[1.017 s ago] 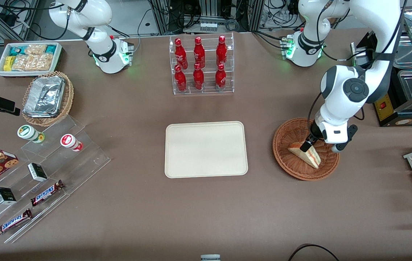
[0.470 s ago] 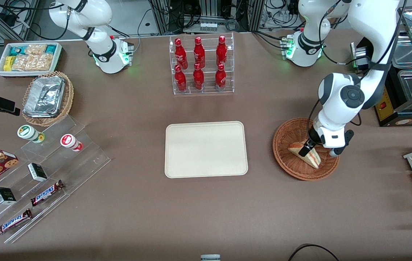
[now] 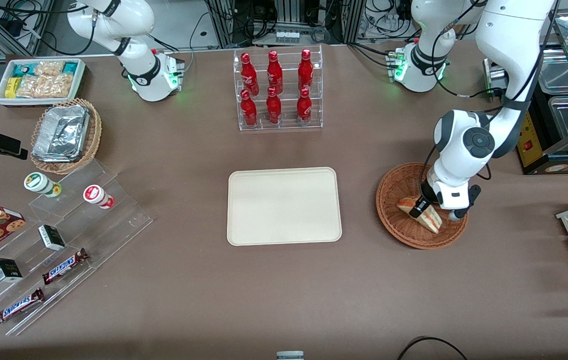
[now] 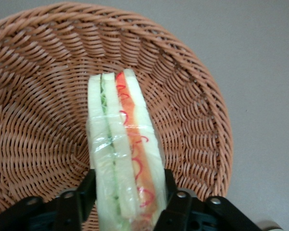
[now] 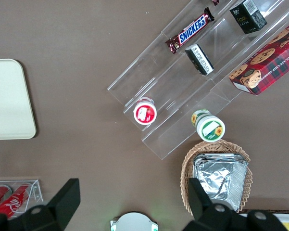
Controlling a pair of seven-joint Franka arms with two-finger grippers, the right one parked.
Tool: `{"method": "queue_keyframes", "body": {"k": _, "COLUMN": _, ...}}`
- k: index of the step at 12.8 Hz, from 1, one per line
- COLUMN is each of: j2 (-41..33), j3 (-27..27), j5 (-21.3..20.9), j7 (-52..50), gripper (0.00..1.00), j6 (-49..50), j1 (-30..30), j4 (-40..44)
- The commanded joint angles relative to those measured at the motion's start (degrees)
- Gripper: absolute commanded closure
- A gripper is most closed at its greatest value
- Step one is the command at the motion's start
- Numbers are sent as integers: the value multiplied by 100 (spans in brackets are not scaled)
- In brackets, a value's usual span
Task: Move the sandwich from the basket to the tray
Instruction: 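Lift the sandwich and carry it toward the white tray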
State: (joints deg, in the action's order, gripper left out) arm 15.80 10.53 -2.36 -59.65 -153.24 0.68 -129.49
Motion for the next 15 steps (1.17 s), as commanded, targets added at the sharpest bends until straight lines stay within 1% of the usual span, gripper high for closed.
{"method": "queue_keyframes", "body": {"k": 1, "j2": -226, "j3": -16, "j5": -195, "j7": -56, "gripper": 100, "j6": 152, "j1": -15, "j4": 20}}
{"method": "queue_keyframes", "body": {"k": 3, "j2": -402, "j3": -8, "j5": -265, "j7": -56, "gripper": 100, "j6": 722, "j1": -15, "j4": 256}}
{"method": "queue_keyframes", "body": {"k": 4, "j2": -481, "j3": 1, "j5": -274, "j7": -56, "gripper": 100, "j6": 1186, "j1": 2, "j4": 492}}
{"method": "queue_keyframes", "body": {"k": 6, "j2": -595, "j3": 71, "j5": -292, "j7": -30, "gripper": 100, "j6": 2424, "j1": 81, "j4": 1229}}
{"method": "queue_keyframes", "body": {"k": 8, "j2": -543, "j3": 177, "j5": -309, "j7": 119, "gripper": 100, "j6": 3314, "j1": 423, "j4": 2072}}
{"method": "queue_keyframes", "body": {"k": 10, "j2": -394, "j3": 177, "j5": -257, "j7": 278, "gripper": 100, "j6": 3930, "j1": 835, "j4": 2838}}
{"method": "queue_keyframes", "body": {"k": 11, "j2": -307, "j3": 177, "j5": -239, "j7": 209, "gripper": 100, "j6": 4064, "j1": 1090, "j4": 3068}}
{"method": "queue_keyframes", "body": {"k": 13, "j2": -78, "j3": 177, "j5": -230, "j7": 199, "gripper": 100, "j6": 4021, "j1": 1661, "j4": 3367}}
{"method": "queue_keyframes", "body": {"k": 15, "j2": 404, "j3": 177, "j5": -204, "j7": 190, "gripper": 100, "j6": 3977, "j1": 2180, "j4": 3823}}
